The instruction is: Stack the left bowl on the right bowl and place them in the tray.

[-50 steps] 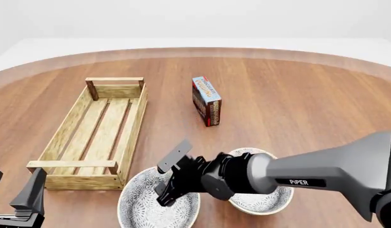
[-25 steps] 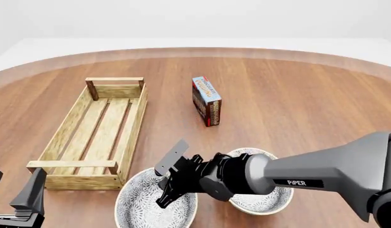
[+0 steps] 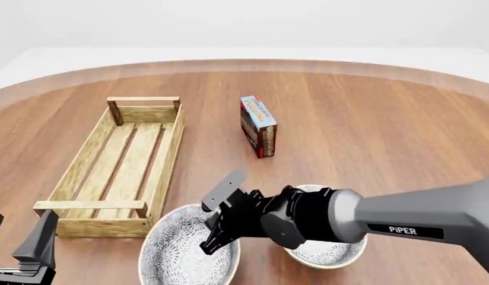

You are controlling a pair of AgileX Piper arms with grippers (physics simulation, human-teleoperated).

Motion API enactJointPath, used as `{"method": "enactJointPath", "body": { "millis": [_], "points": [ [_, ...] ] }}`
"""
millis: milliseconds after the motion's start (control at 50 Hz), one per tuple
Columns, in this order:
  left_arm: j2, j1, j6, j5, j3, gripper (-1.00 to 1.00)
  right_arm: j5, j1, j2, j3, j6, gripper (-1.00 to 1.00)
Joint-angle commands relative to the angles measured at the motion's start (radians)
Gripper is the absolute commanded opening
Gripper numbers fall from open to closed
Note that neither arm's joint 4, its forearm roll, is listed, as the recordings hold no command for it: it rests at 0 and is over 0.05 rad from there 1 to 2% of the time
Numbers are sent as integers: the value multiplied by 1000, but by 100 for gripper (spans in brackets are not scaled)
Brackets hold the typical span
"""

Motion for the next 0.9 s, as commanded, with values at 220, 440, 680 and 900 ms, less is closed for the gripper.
{"method": "enactJointPath", "body": {
  "millis": [220, 440, 680, 900],
  "points": [
    [0, 0, 0, 0, 0, 100, 56, -34, -176, 63, -24, -100],
    [0, 0, 0, 0, 0, 100, 98, -36, -274, 59, -28, -100],
    [0, 0, 0, 0, 0, 100, 155, -51, -379, 18, -30, -100],
    [0, 0, 0, 0, 0, 100, 219, -121, -496, 2, -31, -100]
  ]
}}
